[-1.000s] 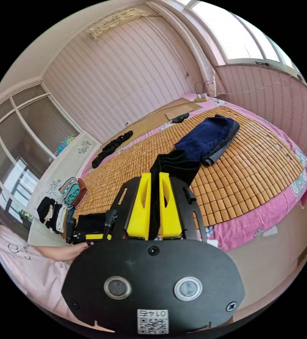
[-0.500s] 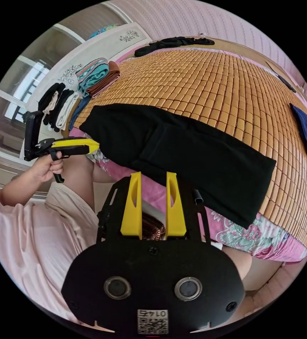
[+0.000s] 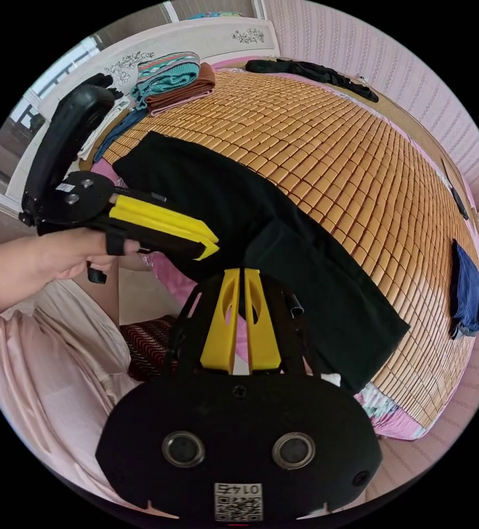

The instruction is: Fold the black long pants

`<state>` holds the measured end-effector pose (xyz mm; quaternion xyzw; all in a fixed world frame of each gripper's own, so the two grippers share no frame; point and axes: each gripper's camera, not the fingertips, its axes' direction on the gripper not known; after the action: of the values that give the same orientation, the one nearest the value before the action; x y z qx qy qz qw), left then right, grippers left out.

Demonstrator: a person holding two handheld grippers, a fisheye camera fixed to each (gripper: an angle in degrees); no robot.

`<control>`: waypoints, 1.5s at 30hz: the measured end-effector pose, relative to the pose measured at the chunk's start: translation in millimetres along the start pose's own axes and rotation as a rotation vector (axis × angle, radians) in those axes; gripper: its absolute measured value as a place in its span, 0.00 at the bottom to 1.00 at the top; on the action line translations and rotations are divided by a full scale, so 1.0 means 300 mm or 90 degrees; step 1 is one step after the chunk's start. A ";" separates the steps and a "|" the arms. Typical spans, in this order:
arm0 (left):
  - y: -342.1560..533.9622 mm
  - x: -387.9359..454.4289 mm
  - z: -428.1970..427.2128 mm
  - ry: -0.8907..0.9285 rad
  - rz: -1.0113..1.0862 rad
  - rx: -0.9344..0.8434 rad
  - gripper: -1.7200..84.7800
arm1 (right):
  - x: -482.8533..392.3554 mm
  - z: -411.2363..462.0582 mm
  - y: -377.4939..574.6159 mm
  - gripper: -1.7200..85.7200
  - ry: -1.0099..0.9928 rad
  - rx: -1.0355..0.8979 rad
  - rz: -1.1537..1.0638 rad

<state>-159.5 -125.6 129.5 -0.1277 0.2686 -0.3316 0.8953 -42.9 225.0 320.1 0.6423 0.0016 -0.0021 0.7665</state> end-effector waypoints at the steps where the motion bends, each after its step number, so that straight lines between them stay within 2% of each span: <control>1: -0.026 -0.003 0.011 0.003 0.000 -0.001 0.06 | -0.014 -0.017 0.002 0.04 -0.001 0.003 -0.005; 6: -0.083 -0.018 0.046 -0.034 -0.011 -0.032 0.05 | -0.064 -0.002 0.005 0.03 -0.033 0.002 -0.020; 12: -0.074 -0.026 -0.007 -0.021 -0.039 -0.003 0.08 | -0.089 0.060 -0.018 0.05 -0.018 -0.010 -0.002; 14: -0.089 -0.009 -0.012 -0.027 -0.030 0.003 0.09 | -0.103 0.048 -0.020 0.08 -0.006 -0.006 -0.012; 18: -0.147 0.028 0.034 -0.041 -0.021 -0.026 0.11 | -0.129 0.026 -0.032 0.20 -0.006 -0.019 -0.023; 20: -0.162 0.045 0.055 -0.061 -0.006 -0.041 0.11 | -0.133 0.030 -0.038 0.20 0.007 -0.019 -0.020; 27: -0.169 0.103 0.035 -0.073 0.048 -0.057 0.08 | -0.099 0.081 -0.067 0.10 0.032 -0.055 0.027; 31: -0.162 0.158 0.001 -0.102 0.070 -0.057 0.05 | -0.060 0.033 -0.044 0.07 -0.001 -0.030 0.042; 37: -0.133 0.225 -0.136 -0.081 0.093 -0.014 0.03 | 0.011 -0.064 0.011 0.04 -0.070 0.017 0.090; 45: -0.092 0.363 -0.303 -0.102 0.161 0.027 0.02 | 0.044 -0.165 0.063 0.03 -0.058 0.063 0.124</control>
<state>-156.2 -223.0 22.9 -0.0998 0.2030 -0.2108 0.9510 -29.5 276.9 330.0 0.6757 -0.0957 0.0426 0.7297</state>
